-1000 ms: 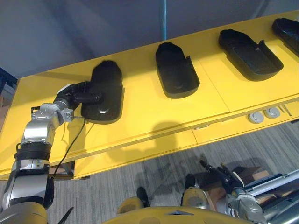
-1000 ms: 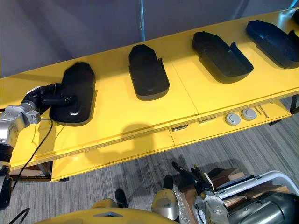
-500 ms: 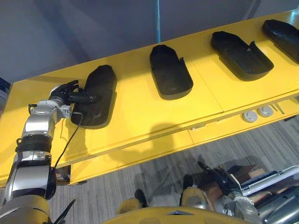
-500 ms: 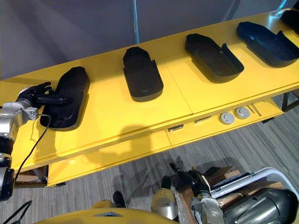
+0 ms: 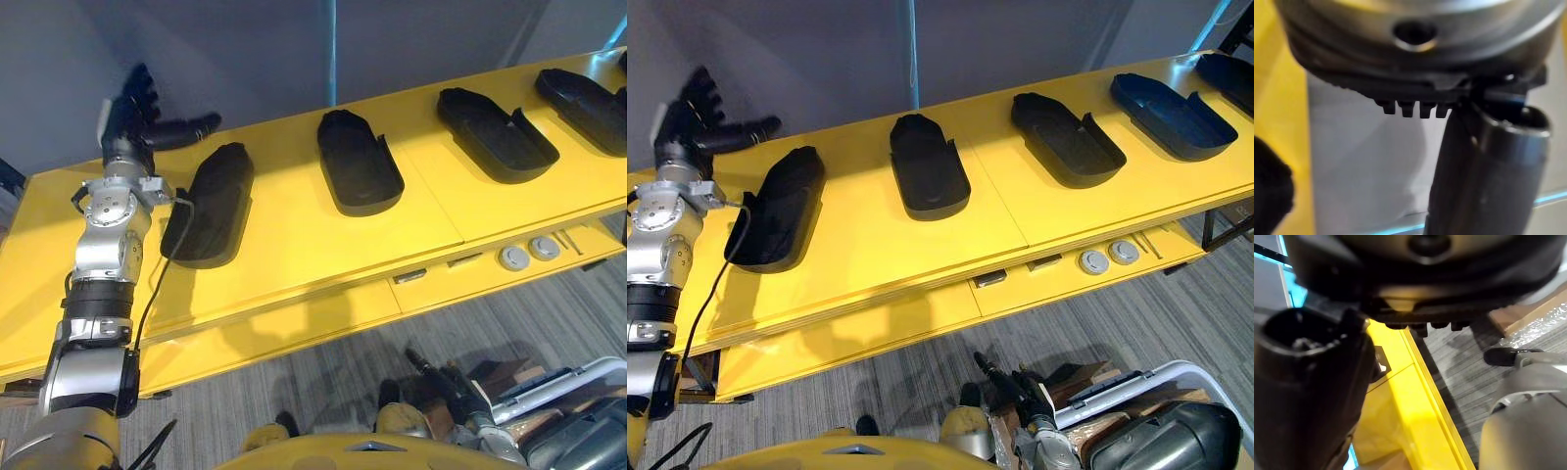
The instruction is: Walk over and take three plastic housings, then place them on the shelf
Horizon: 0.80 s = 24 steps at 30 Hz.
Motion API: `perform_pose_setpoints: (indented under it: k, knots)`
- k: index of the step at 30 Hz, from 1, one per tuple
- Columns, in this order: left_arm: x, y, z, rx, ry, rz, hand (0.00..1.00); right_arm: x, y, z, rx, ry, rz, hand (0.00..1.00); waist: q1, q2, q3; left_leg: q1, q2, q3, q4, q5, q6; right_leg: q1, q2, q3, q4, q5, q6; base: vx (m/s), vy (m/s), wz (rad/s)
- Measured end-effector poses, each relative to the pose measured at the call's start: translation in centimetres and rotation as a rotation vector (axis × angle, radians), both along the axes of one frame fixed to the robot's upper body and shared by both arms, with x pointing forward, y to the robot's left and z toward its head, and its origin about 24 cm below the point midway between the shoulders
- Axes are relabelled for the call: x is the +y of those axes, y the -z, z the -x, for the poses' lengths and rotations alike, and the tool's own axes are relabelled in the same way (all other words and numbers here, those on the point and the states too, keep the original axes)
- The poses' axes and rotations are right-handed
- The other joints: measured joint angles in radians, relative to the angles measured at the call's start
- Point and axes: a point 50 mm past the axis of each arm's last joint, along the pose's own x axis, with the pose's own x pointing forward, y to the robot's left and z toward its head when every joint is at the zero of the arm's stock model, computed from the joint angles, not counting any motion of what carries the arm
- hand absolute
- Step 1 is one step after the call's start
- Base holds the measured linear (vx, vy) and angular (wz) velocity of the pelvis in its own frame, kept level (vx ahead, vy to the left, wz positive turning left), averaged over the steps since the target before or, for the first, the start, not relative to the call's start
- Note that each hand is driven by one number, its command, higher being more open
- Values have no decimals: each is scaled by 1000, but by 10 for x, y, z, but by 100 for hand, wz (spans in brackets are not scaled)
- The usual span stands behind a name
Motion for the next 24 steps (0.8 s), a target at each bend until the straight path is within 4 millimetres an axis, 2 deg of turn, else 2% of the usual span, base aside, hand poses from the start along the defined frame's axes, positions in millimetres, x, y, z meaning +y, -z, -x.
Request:
perform_pose_setpoints:
  k: [3,5,8,12,13,15,18,24]
  knots:
    - [3,-3,13,-80,-19,20,100,1,0,0,4,-8,0,100,7,2,-29,2,-3,-2,-13,4,1,2,0,-5,-9,2,3,22,6,4]
    - [7,9,28,-104,-49,41,100,2,1,3,12,-12,1,100,11,2,-40,6,-5,-9,-15,4,1,11,-1,-18,-16,3,4,40,15,12]
    - [15,36,48,-48,-85,57,100,2,2,3,17,-11,8,100,25,1,-44,19,-7,-16,-23,4,1,26,-2,-31,-17,3,4,21,19,8]
    - [1,87,84,42,-110,164,100,4,7,17,79,7,-4,100,61,-16,-61,7,-20,-54,-27,9,9,35,-15,-58,-18,1,4,4,32,27]
    - [3,102,94,102,-151,142,100,5,8,19,89,13,-9,100,71,-21,-64,5,-23,-57,-27,11,11,35,-18,-62,-18,1,4,-8,37,15]
    - [8,118,108,189,-211,81,100,10,10,19,103,24,-20,100,74,-31,-70,1,-26,-66,-27,13,14,37,-21,-71,-18,1,4,-23,24,12]
    - [9,128,116,240,-172,69,100,16,13,24,137,41,-36,100,95,-41,-76,1,-31,-74,-27,18,18,42,-26,-79,-18,1,4,-36,16,8]
    - [0,141,120,327,53,76,100,13,14,24,152,66,-37,100,91,-33,-82,2,-43,-83,-56,40,28,36,-40,-88,-18,-1,1,-43,27,4]
